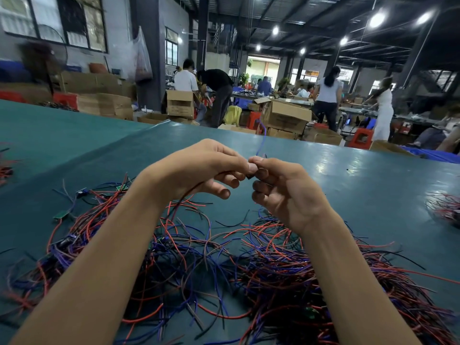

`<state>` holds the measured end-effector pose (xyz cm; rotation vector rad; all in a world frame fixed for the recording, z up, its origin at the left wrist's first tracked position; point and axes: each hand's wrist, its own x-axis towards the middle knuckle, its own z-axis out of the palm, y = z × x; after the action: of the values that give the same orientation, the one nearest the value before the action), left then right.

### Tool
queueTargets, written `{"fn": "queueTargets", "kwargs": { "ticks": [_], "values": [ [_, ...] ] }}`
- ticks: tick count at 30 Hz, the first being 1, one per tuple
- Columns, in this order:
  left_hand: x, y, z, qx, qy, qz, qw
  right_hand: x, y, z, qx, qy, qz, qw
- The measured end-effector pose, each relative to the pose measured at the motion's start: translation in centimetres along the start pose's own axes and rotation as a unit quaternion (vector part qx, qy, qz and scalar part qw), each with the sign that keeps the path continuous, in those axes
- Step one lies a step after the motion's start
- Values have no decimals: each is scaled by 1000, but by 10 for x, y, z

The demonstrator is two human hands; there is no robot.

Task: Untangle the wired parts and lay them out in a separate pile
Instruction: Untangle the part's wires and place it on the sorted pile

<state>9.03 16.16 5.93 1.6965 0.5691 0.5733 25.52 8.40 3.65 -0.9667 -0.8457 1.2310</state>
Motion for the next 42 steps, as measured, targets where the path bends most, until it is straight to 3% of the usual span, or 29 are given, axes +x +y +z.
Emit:
{"fn": "queueTargets", "kwargs": {
  "ticks": [9, 17, 25, 32, 37, 42],
  "values": [
    [-1, -2, -1, 68, -22, -3, 997, 0, -3, -6, -43, 17, -31, 998],
    [-2, -3, 3, 75, -34, 12, 997, -3, -5, -14, -27, -22, -21, 999],
    [-1, -3, 7, 43, -61, 4, 997, -3, -8, -13, -73, 98, -101, 987],
    [-2, 1, 15, 63, -98, -16, 993, -6, -19, -31, -198, 206, -219, 933],
    [-4, 3, 16, 80, -122, -24, 989, -8, -22, -48, -196, 258, -210, 923],
    [-7, 4, 13, 95, -138, -32, 985, -8, -30, -53, -124, 267, -163, 942]
  ]
}}
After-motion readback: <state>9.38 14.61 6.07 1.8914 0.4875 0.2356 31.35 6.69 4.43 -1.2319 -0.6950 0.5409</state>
